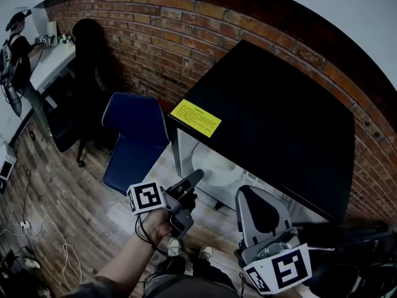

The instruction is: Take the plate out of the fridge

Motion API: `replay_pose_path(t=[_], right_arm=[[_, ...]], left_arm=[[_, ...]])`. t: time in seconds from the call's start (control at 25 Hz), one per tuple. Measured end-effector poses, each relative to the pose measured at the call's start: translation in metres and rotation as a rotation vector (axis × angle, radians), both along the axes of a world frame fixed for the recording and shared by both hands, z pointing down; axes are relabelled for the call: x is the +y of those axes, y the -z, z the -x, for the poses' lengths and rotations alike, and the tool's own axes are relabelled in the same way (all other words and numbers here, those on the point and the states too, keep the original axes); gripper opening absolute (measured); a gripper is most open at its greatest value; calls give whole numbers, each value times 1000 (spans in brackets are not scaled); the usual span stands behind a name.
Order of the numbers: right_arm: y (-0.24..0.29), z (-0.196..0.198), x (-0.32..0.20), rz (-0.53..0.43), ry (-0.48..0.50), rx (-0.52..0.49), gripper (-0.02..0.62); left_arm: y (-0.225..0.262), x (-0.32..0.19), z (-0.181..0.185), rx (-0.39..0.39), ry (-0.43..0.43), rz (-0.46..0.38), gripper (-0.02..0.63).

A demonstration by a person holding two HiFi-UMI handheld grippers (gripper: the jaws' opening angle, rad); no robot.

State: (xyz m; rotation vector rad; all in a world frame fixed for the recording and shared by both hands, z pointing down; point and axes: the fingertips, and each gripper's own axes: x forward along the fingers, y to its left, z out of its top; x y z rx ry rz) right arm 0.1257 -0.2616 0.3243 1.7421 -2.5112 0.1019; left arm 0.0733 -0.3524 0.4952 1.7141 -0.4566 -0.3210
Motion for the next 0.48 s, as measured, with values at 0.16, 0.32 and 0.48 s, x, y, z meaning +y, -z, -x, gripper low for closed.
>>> replay_pose_path(t=[0.16,0.32,0.48], right_arm=[[-4,-2,-1,14,-5,2,32],[-9,-4,-4,24,-16,3,32],[-11,-6,-6,30,-26,5,32]], left_arm=[[-7,-1,-6,27,-9,41,176],[-16,-3,-12,62,-16,100,176],[-19,-5,-18,53,-31,105,176]])
